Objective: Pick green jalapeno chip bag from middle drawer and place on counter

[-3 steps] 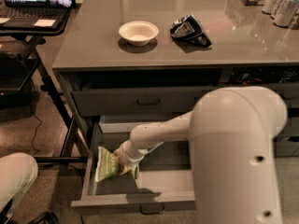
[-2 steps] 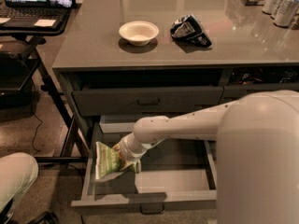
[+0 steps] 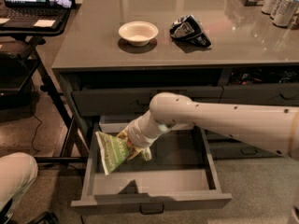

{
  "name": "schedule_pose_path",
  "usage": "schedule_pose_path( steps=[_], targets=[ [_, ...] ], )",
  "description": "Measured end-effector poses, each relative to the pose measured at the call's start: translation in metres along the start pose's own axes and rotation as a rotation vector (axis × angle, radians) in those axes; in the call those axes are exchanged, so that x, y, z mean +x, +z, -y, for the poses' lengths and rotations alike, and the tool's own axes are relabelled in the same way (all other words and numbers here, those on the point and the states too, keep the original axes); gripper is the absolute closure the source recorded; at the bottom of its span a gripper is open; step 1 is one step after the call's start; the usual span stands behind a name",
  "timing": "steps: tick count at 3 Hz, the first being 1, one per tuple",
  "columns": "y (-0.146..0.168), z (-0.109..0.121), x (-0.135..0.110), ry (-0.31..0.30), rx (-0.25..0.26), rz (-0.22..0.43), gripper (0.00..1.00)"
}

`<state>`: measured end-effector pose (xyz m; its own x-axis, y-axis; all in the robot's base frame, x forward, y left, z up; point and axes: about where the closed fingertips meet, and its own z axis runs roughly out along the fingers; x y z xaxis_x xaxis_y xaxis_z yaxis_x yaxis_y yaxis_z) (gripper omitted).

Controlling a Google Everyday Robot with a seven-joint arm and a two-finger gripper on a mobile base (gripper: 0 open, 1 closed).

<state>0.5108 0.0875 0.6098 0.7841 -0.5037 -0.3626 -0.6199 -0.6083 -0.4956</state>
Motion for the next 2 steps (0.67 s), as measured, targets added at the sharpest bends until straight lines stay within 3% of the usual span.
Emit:
schedule_pose_path(
  steps=[2],
  targets=[
    [-0.0022, -0.0077, -0.0023, -0.021, -0.023, 0.01, 1.0]
  ],
)
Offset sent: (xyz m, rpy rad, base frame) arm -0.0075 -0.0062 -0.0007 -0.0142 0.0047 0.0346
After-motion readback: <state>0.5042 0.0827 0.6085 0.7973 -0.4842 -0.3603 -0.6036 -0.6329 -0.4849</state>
